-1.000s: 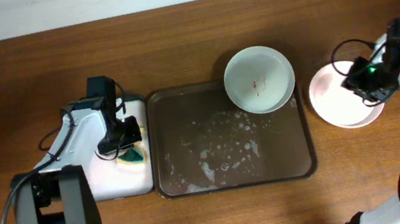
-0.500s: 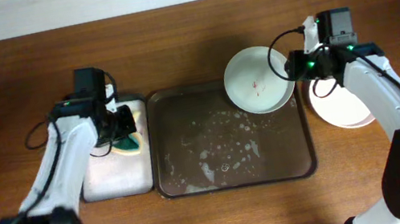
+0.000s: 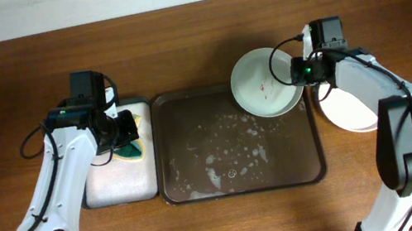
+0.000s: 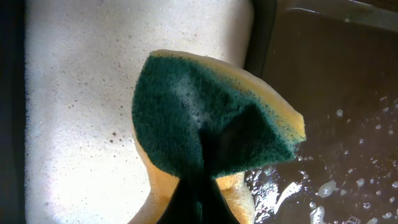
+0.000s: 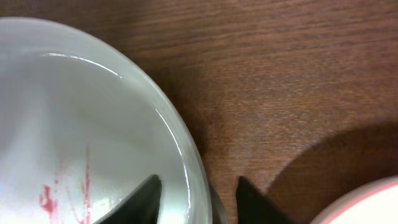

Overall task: Clean dirty plates on tray and stack at the side
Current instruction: 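Drag the pale green plate to the tray center with the right gripper, then move the sponge from the soapy tray over the pale green plate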

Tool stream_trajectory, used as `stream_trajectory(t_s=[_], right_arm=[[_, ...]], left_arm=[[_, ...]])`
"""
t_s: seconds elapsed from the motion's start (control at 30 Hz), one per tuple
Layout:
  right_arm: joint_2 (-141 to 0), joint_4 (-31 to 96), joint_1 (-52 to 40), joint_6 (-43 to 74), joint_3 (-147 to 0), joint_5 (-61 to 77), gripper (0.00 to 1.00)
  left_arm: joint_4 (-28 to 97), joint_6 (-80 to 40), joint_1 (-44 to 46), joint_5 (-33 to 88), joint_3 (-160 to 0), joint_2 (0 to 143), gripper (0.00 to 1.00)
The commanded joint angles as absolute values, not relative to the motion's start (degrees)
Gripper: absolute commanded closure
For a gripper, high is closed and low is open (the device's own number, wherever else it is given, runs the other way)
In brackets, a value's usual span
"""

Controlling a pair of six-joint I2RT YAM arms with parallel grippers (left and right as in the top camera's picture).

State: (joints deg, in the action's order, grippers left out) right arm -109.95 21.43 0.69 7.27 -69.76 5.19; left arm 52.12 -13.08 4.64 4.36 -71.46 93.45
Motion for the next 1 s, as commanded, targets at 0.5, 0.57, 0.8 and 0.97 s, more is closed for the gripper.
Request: stream_trajectory(t_s=[0.5,0.57,0.8,0.97], right_arm=[[-107.2,38.33,-2.44,7.99,-70.41,21.47,0.96],[-107.24,39.81,-5.63,7.94,-69.95,21.19,0.96],[-107.66,39.59,-11.81,7.97,-67.4,20.34,0.96],[-109.47,39.9,-12.03,7.94,-67.29,20.12,0.96]], left_arm=[[51.29,-14.09,4.49,5.19,-71.5,93.1,1.0],[51.29,-14.28,4.6,5.19,-71.48,93.1,1.0],[47.9,-14.72,7.73,1.26,-71.31,93.06,1.0],[43.2,-16.51,7.84,-6.76,-71.31,88.12,1.0]])
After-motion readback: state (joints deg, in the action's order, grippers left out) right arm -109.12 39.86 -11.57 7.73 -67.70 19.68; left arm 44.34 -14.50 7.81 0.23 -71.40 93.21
